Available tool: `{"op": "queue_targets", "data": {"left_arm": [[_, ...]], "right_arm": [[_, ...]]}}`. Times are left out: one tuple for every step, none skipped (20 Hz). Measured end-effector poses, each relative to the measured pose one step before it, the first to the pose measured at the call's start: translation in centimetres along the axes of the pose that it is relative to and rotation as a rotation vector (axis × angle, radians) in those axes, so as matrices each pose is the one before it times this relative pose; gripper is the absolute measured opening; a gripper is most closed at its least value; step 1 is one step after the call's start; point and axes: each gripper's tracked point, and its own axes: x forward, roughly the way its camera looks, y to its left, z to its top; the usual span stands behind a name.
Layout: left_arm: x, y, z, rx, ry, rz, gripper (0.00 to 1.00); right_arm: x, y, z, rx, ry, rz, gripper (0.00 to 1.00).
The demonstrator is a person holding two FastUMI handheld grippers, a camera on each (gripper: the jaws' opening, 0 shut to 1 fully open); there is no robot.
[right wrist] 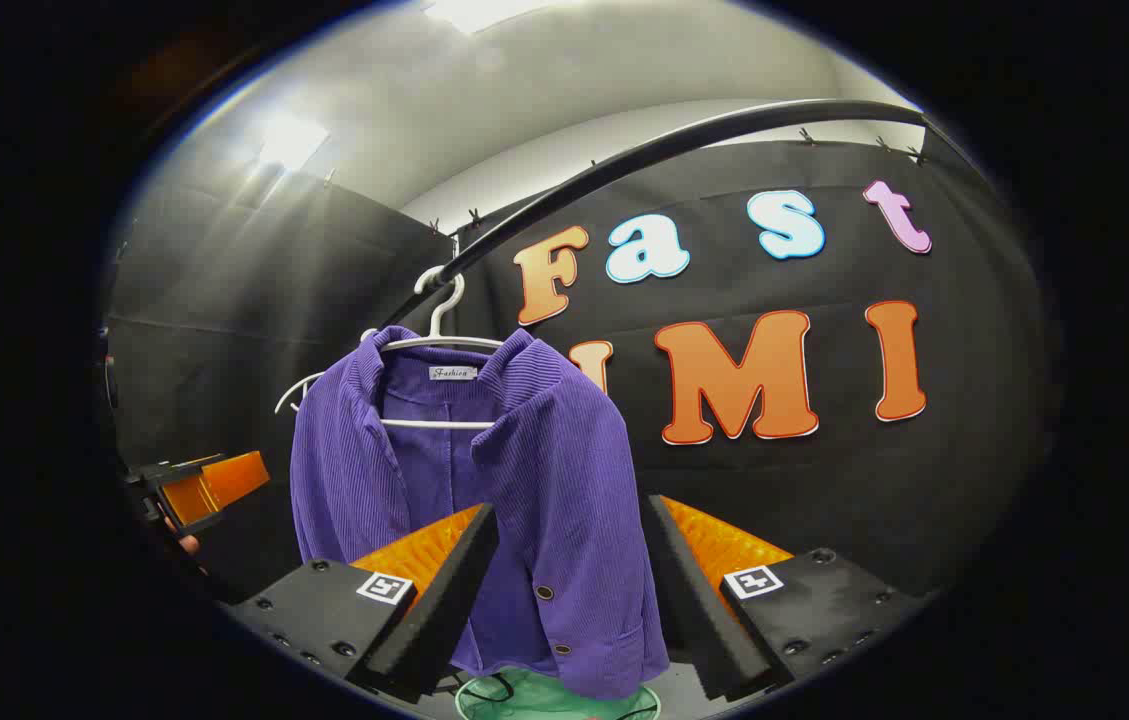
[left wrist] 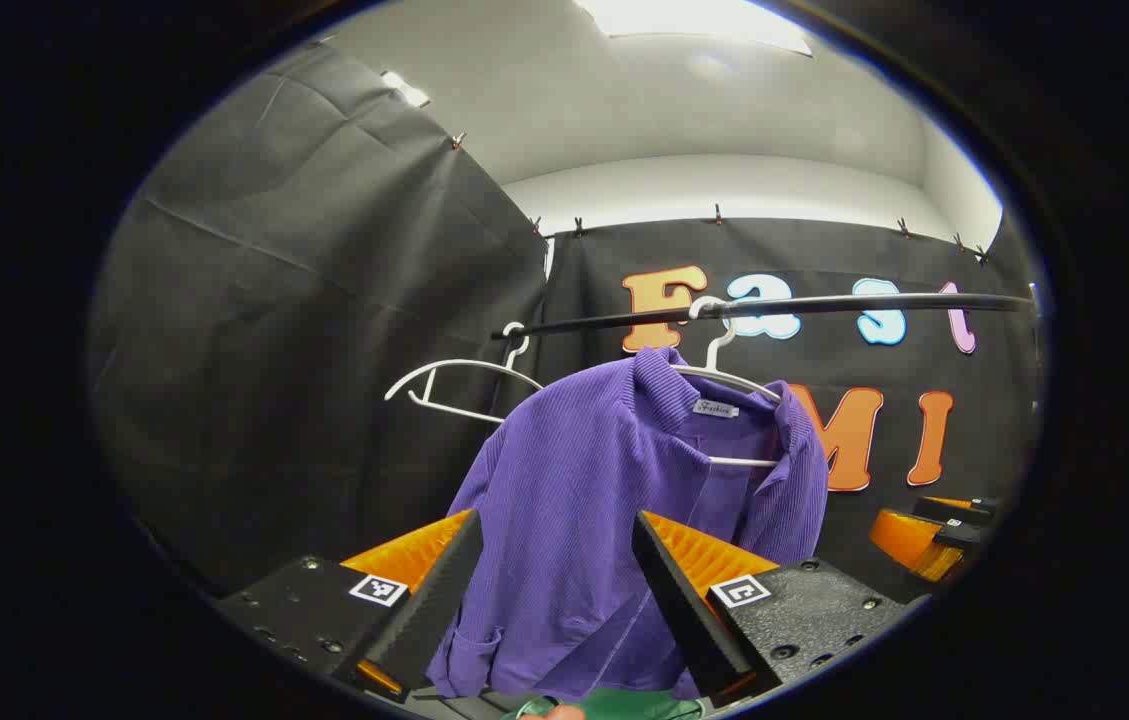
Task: Grasp the clothes on the hanger with both hands and then place them into the laundry hamper below.
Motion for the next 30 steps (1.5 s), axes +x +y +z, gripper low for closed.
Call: {"op": "queue_targets", "data": {"left_arm": [[0.044, -0.008, 0.112, 0.00439, -0.00304, -0.00037, 0.95], [-0.004, -0.038, 0.093, 0.00457, -0.0035, 0.00033, 0.95], [-0.017, 0.0, 0.09, 0.00192, -0.00403, -0.00121, 0.95], [0.041, -0.049, 0.109, -0.00053, -0.00335, -0.00084, 0.92], [-0.028, 0.136, 0.036, -0.00163, -0.00121, 0.00192, 0.92], [-0.047, 0.141, -0.055, -0.00093, 0.00219, 0.00516, 0.92], [0.027, 0.151, -0.118, -0.0007, 0.00301, 0.00296, 0.92], [-0.026, 0.034, 0.02, -0.00197, 0.00207, 0.0002, 0.92], [-0.069, 0.162, 0.016, -0.0022, 0.0001, 0.00165, 0.92], [-0.028, 0.097, 0.093, -0.00067, -0.00249, 0.00167, 0.95], [-0.044, 0.214, 0.114, 0.00135, -0.00259, 0.00284, 0.95], [-0.006, 0.112, 0.072, 0.00169, -0.00225, 0.00161, 0.95], [-0.107, 0.108, 0.067, 0.00095, -0.00149, 0.0003, 0.95], [-0.085, 0.093, 0.153, 0.00014, -0.00163, 0.00012, 0.95], [-0.136, 0.173, 0.109, -0.00001, -0.00135, 0.00011, 0.95], [-0.095, 0.106, 0.03, -0.00016, -0.00016, -0.00022, 0.95], [-0.019, 0.225, 0.071, -0.00031, -0.00032, -0.00163, 0.92], [-0.136, 0.083, 0.137, 0.00075, -0.00085, -0.00123, 0.95], [-0.103, 0.281, 0.055, 0.00224, -0.00071, -0.00039, 0.95], [-0.097, 0.246, 0.035, 0.00302, -0.00063, 0.0005, 0.92], [-0.28, 0.305, 0.09, 0.00438, -0.00041, 0.00034, 0.92], [-0.121, 0.318, -0.034, 0.00361, 0.00159, 0.00063, 0.92], [-0.174, 0.426, -0.101, 0.00194, 0.00381, -0.00025, 0.92], [-0.148, 0.342, -0.098, -0.00037, 0.00509, -0.00159, 0.92], [-0.27, 0.369, -0.082, -0.00184, 0.00466, -0.00327, 0.92], [-0.083, 0.362, -0.071, -0.00098, 0.00353, -0.00374, 0.92], [-0.137, 0.369, -0.221, 0.00087, 0.00495, -0.00517, 0.92], [-0.129, 0.397, -0.244, 0.00145, 0.00695, -0.0063, 0.92], [-0.202, 0.4, -0.24, -0.00204, 0.00542, -0.00755, 0.92], [-0.142, 0.234, -0.183, -0.00713, 0.00353, -0.01037, 0.92]], "right_arm": [[-0.114, -0.033, 0.023, 0.00181, -0.00138, -0.00024, 0.98], [0.033, -0.062, 0.009, 0.00093, -0.00088, -0.00191, 1.0], [-0.029, -0.081, -0.06, 0.00031, 0.0018, -0.0019, 1.0], [0.066, -0.016, -0.086, 0.00167, 0.00235, -0.00066, 0.94], [-0.109, -0.07, -0.058, 0.00387, 0.00178, -0.001, 0.94], [-0.008, -0.012, -0.008, 0.00385, 0.00173, -0.0002, 0.98], [-0.088, 0.007, -0.051, 0.00235, 0.00134, -0.00007, 0.98], [-0.023, -0.05, -0.032, 0.00026, 0.00153, -0.00184, 1.0], [-0.065, -0.018, 0.005, -0.00103, 0.00015, -0.00107, 0.98], [-0.02, -0.033, 0.019, -0.00172, -0.00048, -0.00126, 1.0], [0.049, 0.011, 0.027, -0.00132, 0.00051, -0.00201, 1.0], [-0.045, -0.035, 0.003, -0.00085, 0.00063, -0.00072, 0.97], [-0.096, 0.081, 0.054, -0.00091, 0.00081, -0.00137, 0.98], [-0.033, 0.035, -0.019, -0.00163, 0.0006, -0.0012, 0.97], [-0.116, 0.065, 0.033, -0.00201, -0.00023, -0.00194, 0.97], [-0.024, 0.077, -0.012, -0.00158, 0.00014, -0.00163, 0.98], [-0.01, 0.145, -0.007, -0.0011, 0.00158, -0.00076, 0.98], [-0.005, 0.119, -0.05, -0.00047, 0.00242, -0.00013, 0.98], [0.026, 0.273, -0.098, 0.00012, 0.00378, -0.00013, 0.98], [-0.024, 0.298, -0.087, 0.00168, 0.00417, 0.00004, 0.97], [-0.123, 0.285, 0.015, 0.0015, 0.00071, -0.00104, 0.98], [-0.05, 0.281, 0.031, -0.00183, -0.00332, -0.00218, 0.97], [-0.111, 0.305, 0.042, -0.00676, -0.00191, -0.00349, 1.0], [0.005, 0.318, -0.132, -0.00905, 0.00158, -0.00373, 0.98], [-0.048, 0.421, -0.143, -0.00812, 0.00579, -0.00143, 0.98], [0.122, 0.467, -0.187, -0.00526, 0.00652, -0.00088, 0.94], [0.181, 0.536, -0.093, -0.00498, 0.00359, -0.00055, 0.94], [0.214, 0.492, -0.147, -0.00889, 0.00304, -0.00248, 0.98], [0.321, 0.442, -0.264, -0.01395, 0.00596, -0.00683, 0.98], [0.593, 0.475, -0.372, -0.0152, 0.00843, -0.00843, 0.94]]}}
